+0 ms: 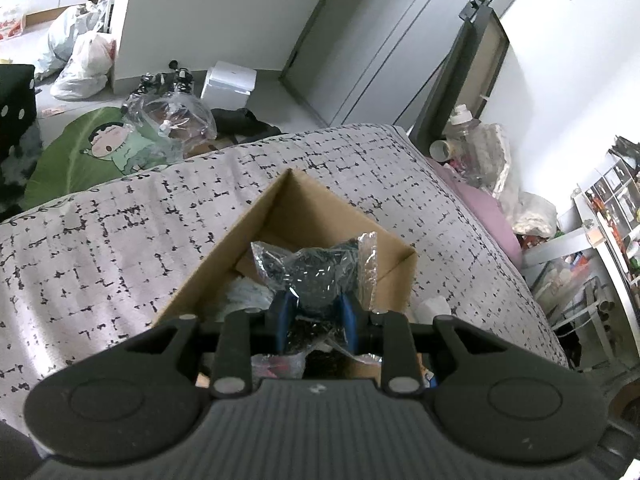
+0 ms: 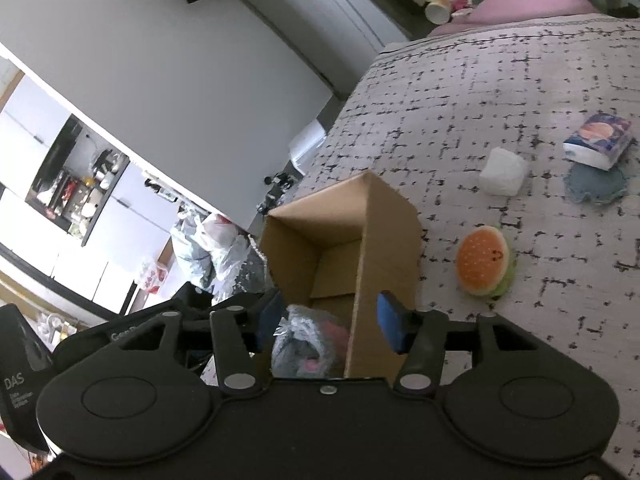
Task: Organize soft objects
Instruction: 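Open both grippers to drop the black bag into the box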
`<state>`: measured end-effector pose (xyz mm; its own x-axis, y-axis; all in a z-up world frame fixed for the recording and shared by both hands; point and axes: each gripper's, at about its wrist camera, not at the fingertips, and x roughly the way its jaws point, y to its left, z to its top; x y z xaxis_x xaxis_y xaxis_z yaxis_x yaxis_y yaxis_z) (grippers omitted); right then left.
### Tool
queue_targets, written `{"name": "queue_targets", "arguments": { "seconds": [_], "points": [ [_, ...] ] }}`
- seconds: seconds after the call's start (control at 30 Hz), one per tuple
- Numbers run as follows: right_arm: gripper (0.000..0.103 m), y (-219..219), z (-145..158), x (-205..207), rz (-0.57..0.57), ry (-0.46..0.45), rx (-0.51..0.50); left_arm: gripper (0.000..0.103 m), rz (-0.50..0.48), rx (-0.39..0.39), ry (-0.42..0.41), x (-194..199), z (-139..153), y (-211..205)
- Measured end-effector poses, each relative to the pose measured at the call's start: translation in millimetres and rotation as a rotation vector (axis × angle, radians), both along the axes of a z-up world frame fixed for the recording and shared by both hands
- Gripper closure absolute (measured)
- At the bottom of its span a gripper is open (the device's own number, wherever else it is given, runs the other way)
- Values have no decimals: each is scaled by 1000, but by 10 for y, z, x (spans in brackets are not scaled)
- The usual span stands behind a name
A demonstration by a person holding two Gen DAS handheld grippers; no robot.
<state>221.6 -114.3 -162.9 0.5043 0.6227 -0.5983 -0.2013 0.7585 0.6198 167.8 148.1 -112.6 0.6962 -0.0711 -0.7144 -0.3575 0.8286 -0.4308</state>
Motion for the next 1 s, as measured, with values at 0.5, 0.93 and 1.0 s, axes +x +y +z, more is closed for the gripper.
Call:
{"name": "queue_targets", "arguments": {
  "seconds": [0.5, 0.93, 1.0],
  "points": [
    [50, -491, 39, 18, -89, 6, 25, 60, -7, 48, -44, 86, 228, -251],
    [40, -1066, 144, 13, -146, -4, 39, 41, -5, 141, -4, 79, 380, -678],
    [37, -1178, 153, 9, -158, -7, 37, 34, 7, 165, 14, 90, 402, -772]
  ]
}}
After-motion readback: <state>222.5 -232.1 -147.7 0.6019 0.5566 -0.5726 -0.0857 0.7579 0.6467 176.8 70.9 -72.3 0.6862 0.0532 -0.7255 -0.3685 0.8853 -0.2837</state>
